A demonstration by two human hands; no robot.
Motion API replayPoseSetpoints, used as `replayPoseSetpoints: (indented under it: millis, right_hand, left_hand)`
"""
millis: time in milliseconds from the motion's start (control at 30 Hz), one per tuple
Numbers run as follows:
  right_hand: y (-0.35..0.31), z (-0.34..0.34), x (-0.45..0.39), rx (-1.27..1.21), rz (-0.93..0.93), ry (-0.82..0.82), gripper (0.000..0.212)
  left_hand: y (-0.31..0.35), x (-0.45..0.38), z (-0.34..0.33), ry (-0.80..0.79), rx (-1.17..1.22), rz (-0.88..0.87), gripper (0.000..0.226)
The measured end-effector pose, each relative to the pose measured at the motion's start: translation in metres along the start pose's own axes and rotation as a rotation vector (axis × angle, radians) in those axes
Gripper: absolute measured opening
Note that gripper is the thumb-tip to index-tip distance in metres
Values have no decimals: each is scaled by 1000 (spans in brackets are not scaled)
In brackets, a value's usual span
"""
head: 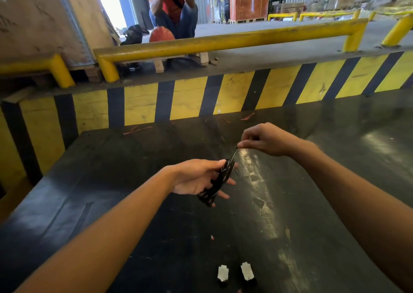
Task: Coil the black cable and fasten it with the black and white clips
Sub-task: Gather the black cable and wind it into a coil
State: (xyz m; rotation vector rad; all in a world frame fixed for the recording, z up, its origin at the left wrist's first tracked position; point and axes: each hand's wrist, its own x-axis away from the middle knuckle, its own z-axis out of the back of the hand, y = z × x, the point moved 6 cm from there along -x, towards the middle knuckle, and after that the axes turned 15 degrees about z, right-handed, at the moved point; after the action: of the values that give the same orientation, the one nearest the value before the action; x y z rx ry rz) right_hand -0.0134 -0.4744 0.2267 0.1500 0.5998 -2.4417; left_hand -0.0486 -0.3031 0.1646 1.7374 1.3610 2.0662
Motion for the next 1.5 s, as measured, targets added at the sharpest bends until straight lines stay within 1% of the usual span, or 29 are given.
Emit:
replayPoseSetpoints:
  millis: [67,100,133,167,200,267,333,400,467,567,633,733,800,833,933,1000,1067,1133,1200,1300,1367,1500]
  right_hand:
    - [11,-12,1,-66,-26,149,25]
    - [14,-25,3,-122,-47,209,29]
    - [13,-42,6,-186,-77,239,32]
    - [9,-64,10,-240,-110,230,34]
    - [0,-87,14,-275,-130,187,35]
    - [-28,-128,24,-311,-123,9,33]
    - [-57,-147,32,-304,-49,-148,33]
    - [-73,-142,34,-216,46,-228,38]
    - [-80,-126,33,-112,96,-265,40]
    - [-82,-91,30,-3,150,-260,37]
    - [-76,-67,28,-6,168,-227,33]
    - [-64,-46,24,4,217,-143,26]
    - [-53,-40,22,-44,210,-17,21]
    - [-46,-40,22,-108,189,56,19]
    - [-33,-52,26,-488,92,234,16]
    - [-34,-73,32,-795,-1,318,17]
    - [-39,-94,35,-1019,-107,377,16]
    - [-45,-108,35,-1137,-161,416,19]
    - [-48,-113,35,-1197,-195,451,21]
    - [-51,-117,36,-1173,-221,497,21]
    - [-50,-121,37,-1110,-255,536,21]
    - [-49,-136,43,-1004,-370,625,24]
  left_hand:
    - [7,9,-12,-227,168,-117,42]
    - [15,15,-14,-282,273,-205,44]
    - [24,18,-11,-283,374,-301,45]
    - [33,21,-7,-242,465,-388,46]
    - [40,23,1,-168,541,-453,45]
    - [48,26,18,-20,638,-525,44]
    - [47,25,34,115,619,-530,43]
    - [38,22,46,243,525,-473,43]
    - [28,18,50,328,408,-376,45]
    - [11,8,47,413,155,-218,49]
    - [-1,3,40,401,14,-121,51]
    - [-11,0,20,271,-28,-37,48]
    - [-14,-1,8,219,-67,12,43]
    - [-15,-1,4,190,-73,36,39]
    - [-20,2,-1,86,-43,74,33]
    - [-22,3,1,49,15,51,40]
    - [-22,3,1,38,68,1,45]
    - [-23,3,3,74,86,-55,46]
    - [-26,2,4,104,132,-89,48]
    - [-31,2,6,134,208,-112,53]
    - [-34,2,8,271,172,-119,57]
    - [-45,-1,14,699,58,-198,57]
